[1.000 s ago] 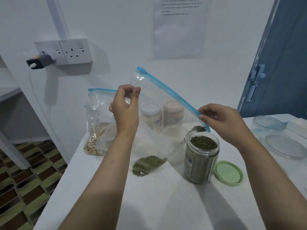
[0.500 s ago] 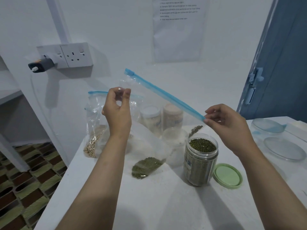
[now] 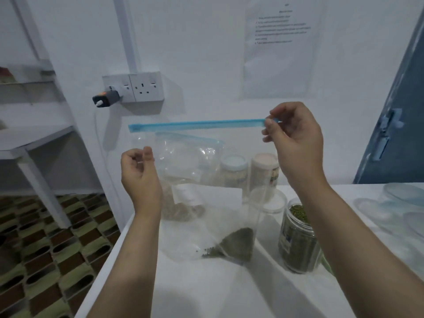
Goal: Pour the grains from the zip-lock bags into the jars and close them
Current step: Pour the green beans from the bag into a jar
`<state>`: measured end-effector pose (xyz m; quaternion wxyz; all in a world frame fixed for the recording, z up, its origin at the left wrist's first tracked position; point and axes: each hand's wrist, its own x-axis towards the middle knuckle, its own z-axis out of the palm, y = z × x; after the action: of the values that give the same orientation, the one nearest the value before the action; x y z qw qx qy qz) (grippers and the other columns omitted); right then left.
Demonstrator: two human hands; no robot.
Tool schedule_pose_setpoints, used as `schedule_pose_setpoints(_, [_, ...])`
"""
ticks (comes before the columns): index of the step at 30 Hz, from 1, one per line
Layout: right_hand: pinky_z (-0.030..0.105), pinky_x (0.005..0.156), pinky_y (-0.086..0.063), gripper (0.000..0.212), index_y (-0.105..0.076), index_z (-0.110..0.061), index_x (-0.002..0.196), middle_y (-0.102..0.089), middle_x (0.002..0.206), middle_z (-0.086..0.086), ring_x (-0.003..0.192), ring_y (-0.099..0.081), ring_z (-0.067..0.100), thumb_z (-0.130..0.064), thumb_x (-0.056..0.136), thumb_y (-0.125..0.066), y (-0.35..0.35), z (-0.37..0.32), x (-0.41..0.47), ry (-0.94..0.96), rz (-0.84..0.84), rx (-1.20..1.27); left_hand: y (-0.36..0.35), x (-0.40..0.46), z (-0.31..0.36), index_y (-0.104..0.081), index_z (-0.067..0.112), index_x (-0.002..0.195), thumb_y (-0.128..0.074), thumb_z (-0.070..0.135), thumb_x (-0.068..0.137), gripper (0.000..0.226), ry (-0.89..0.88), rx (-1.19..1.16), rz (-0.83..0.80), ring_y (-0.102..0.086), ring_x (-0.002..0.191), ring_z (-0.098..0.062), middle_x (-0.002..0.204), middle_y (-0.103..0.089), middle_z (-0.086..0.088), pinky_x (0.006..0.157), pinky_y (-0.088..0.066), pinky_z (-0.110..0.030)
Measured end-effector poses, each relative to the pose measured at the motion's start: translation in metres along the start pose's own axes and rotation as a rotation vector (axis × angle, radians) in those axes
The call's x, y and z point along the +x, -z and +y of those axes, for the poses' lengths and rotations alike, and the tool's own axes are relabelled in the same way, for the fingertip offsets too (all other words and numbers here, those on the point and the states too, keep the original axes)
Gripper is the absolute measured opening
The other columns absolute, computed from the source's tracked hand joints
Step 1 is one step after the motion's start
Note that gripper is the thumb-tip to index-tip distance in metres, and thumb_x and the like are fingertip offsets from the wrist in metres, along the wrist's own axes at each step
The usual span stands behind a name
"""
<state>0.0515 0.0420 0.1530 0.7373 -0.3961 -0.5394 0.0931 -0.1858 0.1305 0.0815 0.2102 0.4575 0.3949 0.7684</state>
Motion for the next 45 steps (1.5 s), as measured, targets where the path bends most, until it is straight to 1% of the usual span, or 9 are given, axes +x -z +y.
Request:
schedule_pose_setpoints(6, [0.023,0.064,-0.055,0.024,-0.06,-0.021,0.082,-0.063,0.082,-0.003,0.067,-0.063,0.011,0.002,0.089,-0.059,-0.038,0.036,0.014,-0.109,-0.006,-0.082,0.018,0.02,-0.022,-0.054,0.02,0.089,-0.059,0.035,0.097,0.017,0.072,0.083,-0.021,-0.048,0.067,-0.005,0.077,-0.053,0.007,0.063,-0.042,-0.015])
schedule_pose_setpoints(13, [0.03,0.069,-0.056,0.025,-0.058,-0.02,0.08,-0.061,0.082,-0.004,0.066,-0.061,0.012,0.004,0.089,-0.054,-0.082,0.102,0.042,-0.263,0.025,-0.174,0.009,0.058,-0.062,-0.056,0.014,0.094,-0.061,0.033,0.096,0.02,0.199,0.205,-0.088,-0.051,0.074,-0.004,0.083,-0.054,0.009,0.061,-0.04,-0.004])
schedule_pose_setpoints(18, [0.017,0.069,-0.045,0.031,-0.066,-0.008,0.094,-0.059,0.097,0.001,0.09,-0.057,0.021,0.01,0.087,-0.041,-0.107,0.145,0.06,-0.389,-0.041,-0.37,-0.011,0.085,-0.093,-0.057,0.013,0.099,-0.064,0.035,0.094,0.024,0.309,0.352,-0.146,-0.055,0.081,-0.016,0.092,-0.06,-0.001,0.073,-0.044,-0.024])
schedule_pose_setpoints(22, [0.015,0.064,-0.035,0.041,-0.068,-0.005,0.105,-0.052,0.124,0.013,0.097,-0.05,0.023,0.013,0.084,-0.038,-0.11,0.173,0.052,-0.497,-0.114,-0.534,-0.019,0.082,-0.103,-0.052,0.01,0.122,-0.063,0.037,0.094,0.04,0.38,0.432,-0.171,-0.055,0.091,-0.019,0.1,-0.058,-0.001,0.08,-0.039,-0.024])
schedule_pose_setpoints(25, [0.021,0.07,-0.04,0.035,-0.07,-0.007,0.104,-0.052,0.128,0.012,0.099,-0.056,0.026,0.007,0.089,-0.042,-0.107,0.19,0.041,-0.528,-0.132,-0.583,-0.016,0.072,-0.11,-0.049,0.01,0.124,-0.058,0.039,0.097,0.041,0.352,0.517,-0.186,-0.058,0.094,-0.022,0.095,-0.058,0.003,0.081,-0.043,-0.029])
schedule_pose_setpoints(27, [0.02,0.07,-0.039,0.028,-0.071,-0.008,0.104,-0.057,0.127,0.012,0.095,-0.058,0.025,0.0,0.092,-0.047,-0.107,0.195,0.037,-0.508,-0.13,-0.596,-0.013,0.064,-0.114,-0.05,0.012,0.123,-0.054,0.038,0.098,0.037,0.3,0.599,-0.199,-0.06,0.102,-0.024,0.104,-0.061,0.003,0.088,-0.046,-0.035])
schedule_pose_setpoints(33, [0.02,0.084,-0.033,0.022,-0.072,-0.012,0.1,-0.064,0.114,0.007,0.112,-0.056,0.026,-0.01,0.096,-0.05,-0.107,0.175,0.029,-0.268,-0.136,-0.611,-0.012,0.04,-0.1,-0.062,0.021,0.115,-0.054,0.036,0.098,0.025,-0.001,0.852,-0.271,-0.037,0.133,-0.022,0.141,-0.046,0.002,0.103,-0.029,-0.045])
schedule_pose_setpoints(39, [0.02,0.082,-0.043,0.018,-0.07,-0.017,0.093,-0.062,0.094,-0.009,0.092,-0.06,0.016,-0.013,0.093,-0.052,-0.085,0.105,-0.015,-0.059,-0.012,-0.502,-0.01,0.001,-0.06,-0.067,0.027,0.097,-0.057,0.029,0.094,0.011,-0.321,0.792,-0.312,-0.044,0.126,-0.017,0.124,-0.059,0.009,0.108,-0.024,-0.042])
schedule_pose_setpoints(45, [0.028,0.079,-0.047,0.014,-0.07,-0.012,0.091,-0.063,0.088,-0.009,0.086,-0.061,0.016,-0.009,0.092,-0.056,-0.021,0.041,-0.08,0.083,0.01,-0.588,-0.014,-0.088,-0.019,-0.065,0.02,0.094,-0.058,0.021,0.093,0.007,-0.229,0.395,-0.466,-0.055,0.104,-0.015,0.103,-0.06,0.012,0.095,-0.044,-0.04])
